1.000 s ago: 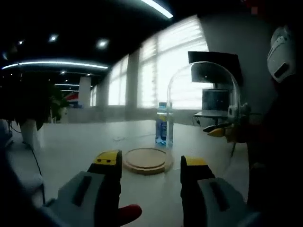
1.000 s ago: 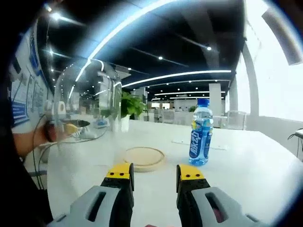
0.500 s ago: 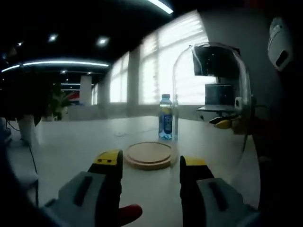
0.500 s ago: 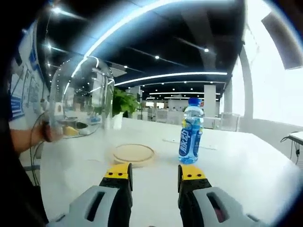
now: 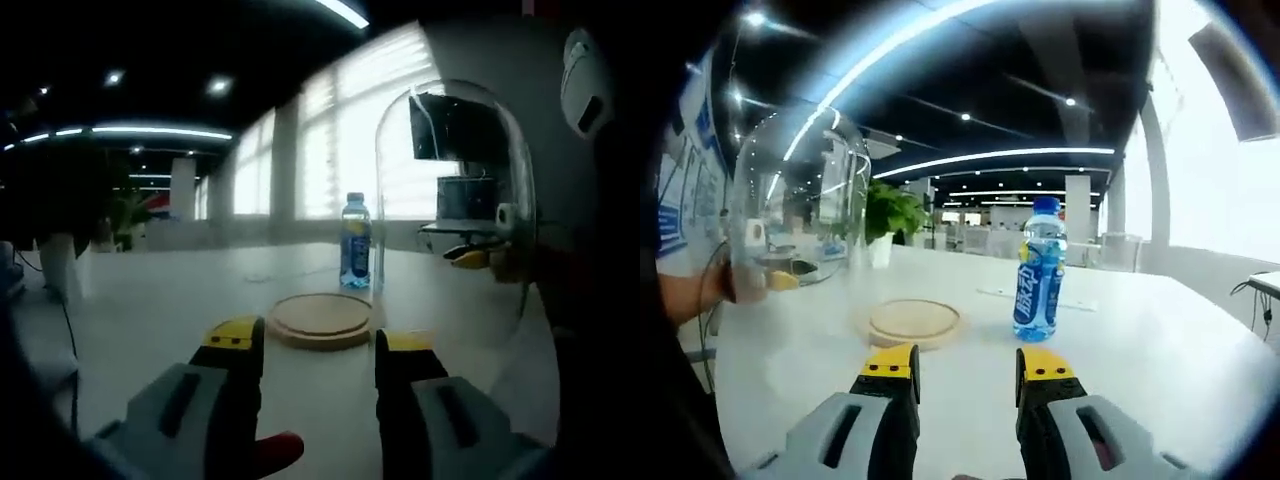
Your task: Open the cover put in the Mizone put the cover back on
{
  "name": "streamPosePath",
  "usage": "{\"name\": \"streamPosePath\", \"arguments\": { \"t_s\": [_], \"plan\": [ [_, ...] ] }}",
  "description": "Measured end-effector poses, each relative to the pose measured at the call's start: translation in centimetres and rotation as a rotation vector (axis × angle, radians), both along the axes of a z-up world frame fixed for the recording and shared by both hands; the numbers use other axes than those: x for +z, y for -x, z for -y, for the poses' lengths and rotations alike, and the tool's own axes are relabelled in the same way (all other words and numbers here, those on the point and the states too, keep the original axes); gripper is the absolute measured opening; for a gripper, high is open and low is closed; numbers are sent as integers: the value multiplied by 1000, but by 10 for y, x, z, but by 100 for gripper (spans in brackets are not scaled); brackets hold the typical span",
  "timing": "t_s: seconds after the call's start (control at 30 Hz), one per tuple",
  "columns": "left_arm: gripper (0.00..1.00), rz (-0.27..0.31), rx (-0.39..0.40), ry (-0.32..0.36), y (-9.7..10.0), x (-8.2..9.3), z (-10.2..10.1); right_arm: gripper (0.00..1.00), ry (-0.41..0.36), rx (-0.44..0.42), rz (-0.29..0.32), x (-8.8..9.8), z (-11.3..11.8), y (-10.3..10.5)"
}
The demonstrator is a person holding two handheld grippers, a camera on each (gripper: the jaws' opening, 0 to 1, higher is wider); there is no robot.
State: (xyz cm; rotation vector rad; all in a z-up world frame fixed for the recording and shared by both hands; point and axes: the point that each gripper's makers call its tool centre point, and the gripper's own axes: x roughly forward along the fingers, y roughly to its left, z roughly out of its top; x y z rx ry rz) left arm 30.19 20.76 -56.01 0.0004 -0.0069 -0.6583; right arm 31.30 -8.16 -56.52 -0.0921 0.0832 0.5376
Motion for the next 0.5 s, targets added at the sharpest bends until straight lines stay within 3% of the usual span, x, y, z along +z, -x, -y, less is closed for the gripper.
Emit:
{"name": "streamPosePath", "arguments": {
  "t_s": [0.27, 0.4, 0.5],
  "plan": [
    [32, -19, 32, 1, -8, -19, -14, 30, -19, -33, -14, 1, 1, -9],
    [31, -8, 23, 61, -8, -12, -15, 29, -20, -44, -12, -1, -1, -9],
    [31, -31, 31, 93, -10, -16, -20, 28, -34, -62, 4, 3, -1, -12]
  ]
}}
